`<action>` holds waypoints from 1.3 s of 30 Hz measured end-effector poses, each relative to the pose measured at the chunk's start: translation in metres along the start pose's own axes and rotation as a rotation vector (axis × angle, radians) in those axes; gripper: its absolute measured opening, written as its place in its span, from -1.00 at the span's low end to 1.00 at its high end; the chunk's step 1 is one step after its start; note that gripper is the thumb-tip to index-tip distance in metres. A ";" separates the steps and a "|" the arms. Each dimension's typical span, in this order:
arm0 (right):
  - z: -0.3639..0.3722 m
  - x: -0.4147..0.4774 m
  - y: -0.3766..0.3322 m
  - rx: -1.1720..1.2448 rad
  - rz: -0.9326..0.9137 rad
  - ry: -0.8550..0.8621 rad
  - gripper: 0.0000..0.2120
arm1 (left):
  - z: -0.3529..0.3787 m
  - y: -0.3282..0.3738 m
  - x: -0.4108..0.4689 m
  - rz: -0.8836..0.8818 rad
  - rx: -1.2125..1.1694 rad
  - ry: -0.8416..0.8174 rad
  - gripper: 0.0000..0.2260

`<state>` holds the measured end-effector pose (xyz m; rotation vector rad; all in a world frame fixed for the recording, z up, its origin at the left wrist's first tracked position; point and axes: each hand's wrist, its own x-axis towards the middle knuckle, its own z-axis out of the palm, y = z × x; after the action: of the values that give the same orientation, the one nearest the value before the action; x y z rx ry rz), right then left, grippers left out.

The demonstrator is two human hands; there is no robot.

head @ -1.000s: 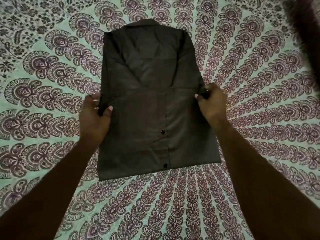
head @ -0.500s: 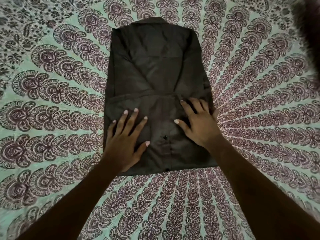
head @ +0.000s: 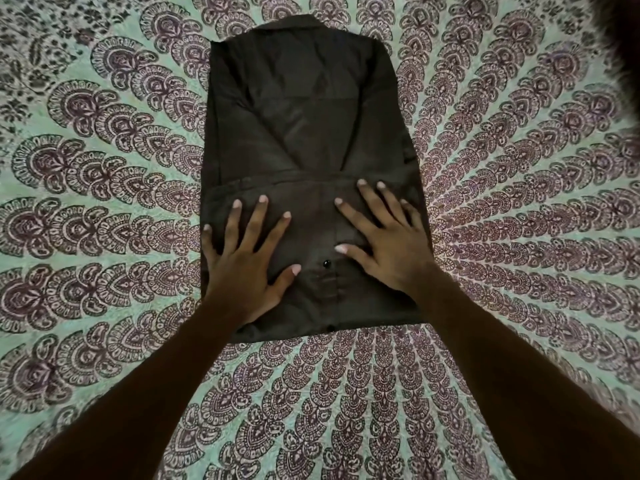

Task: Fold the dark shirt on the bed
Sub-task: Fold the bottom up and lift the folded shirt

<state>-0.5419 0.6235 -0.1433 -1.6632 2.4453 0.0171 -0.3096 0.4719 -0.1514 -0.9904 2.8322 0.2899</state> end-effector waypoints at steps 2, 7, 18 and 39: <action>0.005 -0.003 0.010 0.000 0.129 0.018 -0.28 | 0.001 -0.001 0.001 -0.002 0.005 -0.010 -0.26; -0.013 0.000 -0.021 0.024 0.315 0.083 -0.26 | -0.008 0.009 -0.002 -0.039 -0.047 0.081 -0.29; 0.019 -0.043 -0.008 -0.013 0.157 0.051 -0.34 | 0.011 0.018 -0.017 -0.007 -0.015 0.050 -0.28; 0.000 -0.105 0.019 0.021 0.073 -0.131 -0.27 | 0.003 -0.004 -0.065 -0.023 -0.203 0.200 -0.46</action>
<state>-0.5222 0.7279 -0.1287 -1.5137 2.3984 0.1066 -0.2562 0.5088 -0.1427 -1.1491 3.0149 0.5121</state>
